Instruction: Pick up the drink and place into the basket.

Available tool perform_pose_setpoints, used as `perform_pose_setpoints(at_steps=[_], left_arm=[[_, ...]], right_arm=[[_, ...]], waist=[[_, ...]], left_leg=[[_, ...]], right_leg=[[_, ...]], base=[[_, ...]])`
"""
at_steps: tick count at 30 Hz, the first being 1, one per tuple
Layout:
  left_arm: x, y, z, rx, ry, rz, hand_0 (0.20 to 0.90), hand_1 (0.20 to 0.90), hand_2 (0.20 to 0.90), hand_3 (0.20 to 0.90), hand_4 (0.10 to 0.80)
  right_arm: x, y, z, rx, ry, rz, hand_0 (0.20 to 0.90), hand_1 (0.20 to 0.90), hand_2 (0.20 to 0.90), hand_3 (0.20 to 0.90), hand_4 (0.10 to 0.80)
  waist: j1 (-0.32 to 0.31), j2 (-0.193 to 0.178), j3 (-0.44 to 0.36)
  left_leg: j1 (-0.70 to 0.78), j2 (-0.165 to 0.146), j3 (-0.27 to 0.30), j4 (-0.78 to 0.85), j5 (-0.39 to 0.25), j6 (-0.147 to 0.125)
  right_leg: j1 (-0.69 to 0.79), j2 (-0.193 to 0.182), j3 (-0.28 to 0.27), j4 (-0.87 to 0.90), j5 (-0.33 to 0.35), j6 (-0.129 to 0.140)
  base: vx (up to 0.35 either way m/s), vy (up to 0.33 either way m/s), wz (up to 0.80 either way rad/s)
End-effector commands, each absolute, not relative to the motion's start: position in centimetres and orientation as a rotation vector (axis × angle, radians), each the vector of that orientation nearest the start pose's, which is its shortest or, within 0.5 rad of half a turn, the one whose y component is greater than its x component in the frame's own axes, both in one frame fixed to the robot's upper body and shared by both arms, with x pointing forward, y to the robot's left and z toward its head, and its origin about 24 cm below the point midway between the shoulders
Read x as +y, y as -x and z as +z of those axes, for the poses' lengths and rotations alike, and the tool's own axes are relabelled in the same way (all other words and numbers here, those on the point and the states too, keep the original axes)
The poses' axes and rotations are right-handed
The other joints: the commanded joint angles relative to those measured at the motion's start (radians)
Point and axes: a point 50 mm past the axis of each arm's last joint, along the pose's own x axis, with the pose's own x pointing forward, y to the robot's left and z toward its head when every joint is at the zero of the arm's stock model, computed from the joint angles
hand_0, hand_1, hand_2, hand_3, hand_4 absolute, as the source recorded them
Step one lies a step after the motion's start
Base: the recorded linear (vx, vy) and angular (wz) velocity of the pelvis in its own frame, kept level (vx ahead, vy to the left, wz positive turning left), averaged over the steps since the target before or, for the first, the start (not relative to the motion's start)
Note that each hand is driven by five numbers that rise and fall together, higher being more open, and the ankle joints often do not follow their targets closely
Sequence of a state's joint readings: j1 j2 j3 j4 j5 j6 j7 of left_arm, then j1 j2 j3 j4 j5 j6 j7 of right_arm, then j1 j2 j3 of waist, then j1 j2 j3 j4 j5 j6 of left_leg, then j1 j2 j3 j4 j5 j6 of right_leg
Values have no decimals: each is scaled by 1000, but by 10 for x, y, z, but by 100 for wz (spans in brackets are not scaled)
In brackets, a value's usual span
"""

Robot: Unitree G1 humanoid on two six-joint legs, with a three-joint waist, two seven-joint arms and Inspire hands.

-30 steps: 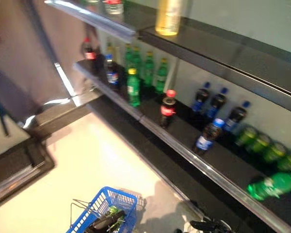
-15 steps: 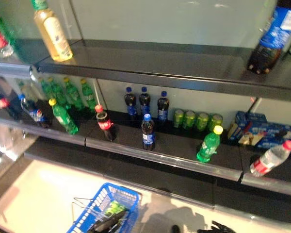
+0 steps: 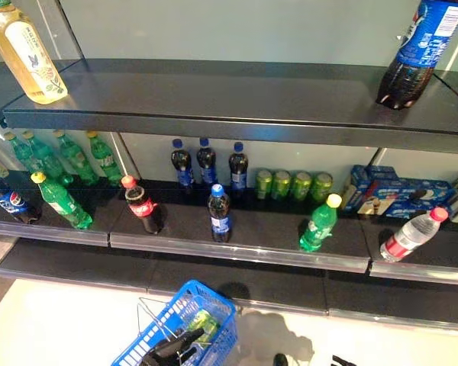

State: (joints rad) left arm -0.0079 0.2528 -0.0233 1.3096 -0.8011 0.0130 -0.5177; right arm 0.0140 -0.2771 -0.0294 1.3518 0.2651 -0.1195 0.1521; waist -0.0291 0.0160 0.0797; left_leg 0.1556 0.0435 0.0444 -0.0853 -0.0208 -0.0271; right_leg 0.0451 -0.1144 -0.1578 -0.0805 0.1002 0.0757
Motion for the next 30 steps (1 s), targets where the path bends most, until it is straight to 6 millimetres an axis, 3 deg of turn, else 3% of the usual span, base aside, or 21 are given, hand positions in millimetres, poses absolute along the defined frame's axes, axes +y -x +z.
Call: perform_pose_setpoints(at_steps=[1, 30], left_arm=[[241, -132, -138, 776, 756, 112, 300, 300, 300, 200, 100], [236, -116, -144, 816, 759, 133, 300, 300, 300, 200, 100]], right_arm=[[-263, -85, -154, 1139, -75, -252, 900, 900, 900, 900, 800], [-265, -71, -157, 1188, -59, -248, 900, 900, 900, 900, 800]], waist=[[34, -3, -6], [44, -8, -4]], left_leg=[[-33, -20, 49, 17, 10, 24], [-50, 17, 70, -2, 32, -15]], right_leg=[[24, -58, -5, 140, -92, 31], [56, -41, -41, 30, -47, 27]], base=[[17, -37, 1], [-2, -8, 0]])
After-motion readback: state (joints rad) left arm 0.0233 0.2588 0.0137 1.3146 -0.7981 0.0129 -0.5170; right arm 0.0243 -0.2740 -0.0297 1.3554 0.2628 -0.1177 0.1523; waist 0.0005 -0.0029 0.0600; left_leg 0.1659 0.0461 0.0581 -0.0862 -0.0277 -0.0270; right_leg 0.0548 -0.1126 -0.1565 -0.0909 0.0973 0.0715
